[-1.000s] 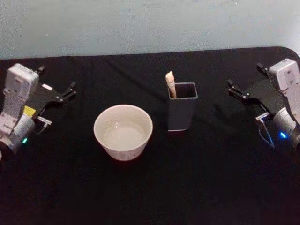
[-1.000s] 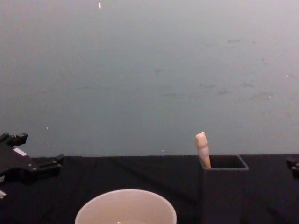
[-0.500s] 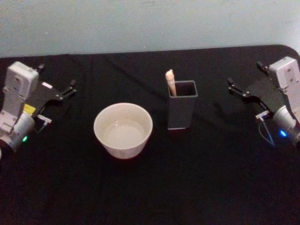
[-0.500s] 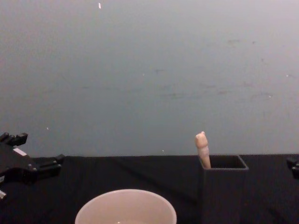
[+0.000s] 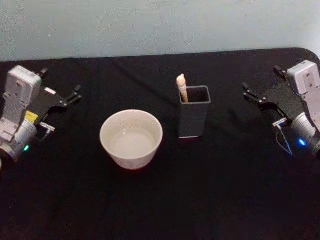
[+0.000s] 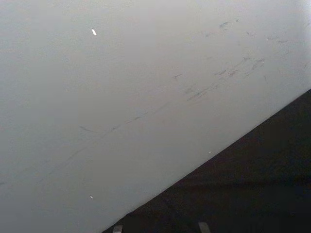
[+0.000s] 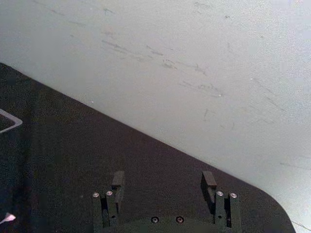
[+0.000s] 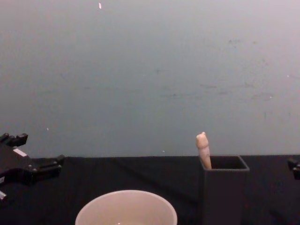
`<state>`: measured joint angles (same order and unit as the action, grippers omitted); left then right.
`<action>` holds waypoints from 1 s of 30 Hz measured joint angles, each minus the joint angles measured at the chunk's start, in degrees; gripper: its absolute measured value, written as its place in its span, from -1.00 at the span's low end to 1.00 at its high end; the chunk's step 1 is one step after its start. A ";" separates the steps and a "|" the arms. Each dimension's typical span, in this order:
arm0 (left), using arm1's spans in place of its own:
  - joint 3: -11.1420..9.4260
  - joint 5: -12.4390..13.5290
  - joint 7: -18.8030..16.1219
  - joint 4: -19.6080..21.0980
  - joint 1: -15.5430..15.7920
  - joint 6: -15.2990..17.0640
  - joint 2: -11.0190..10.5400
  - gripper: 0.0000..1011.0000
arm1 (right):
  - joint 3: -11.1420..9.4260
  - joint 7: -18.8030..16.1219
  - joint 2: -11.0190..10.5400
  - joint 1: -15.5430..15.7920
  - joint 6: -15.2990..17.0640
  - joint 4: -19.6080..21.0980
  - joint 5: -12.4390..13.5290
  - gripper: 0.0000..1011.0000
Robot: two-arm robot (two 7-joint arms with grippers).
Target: Pick up the stirring spoon with one hand, stir inside the cup, then place it back in its original position.
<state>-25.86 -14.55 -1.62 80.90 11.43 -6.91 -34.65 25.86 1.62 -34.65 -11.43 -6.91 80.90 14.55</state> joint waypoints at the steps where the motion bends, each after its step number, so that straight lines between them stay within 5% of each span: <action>1: 0.00 0.00 0.00 0.00 0.00 0.00 0.00 0.98 | 0.00 0.00 0.00 0.00 0.00 0.00 0.00 0.98; 30: 0.00 0.00 0.00 0.00 0.00 0.00 0.00 0.98 | -0.91 -1.46 -0.20 0.52 -0.05 0.87 0.72 0.98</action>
<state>-25.86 -14.55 -1.62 80.90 11.43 -6.91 -34.65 24.95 0.17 -34.85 -10.91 -6.96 81.77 15.27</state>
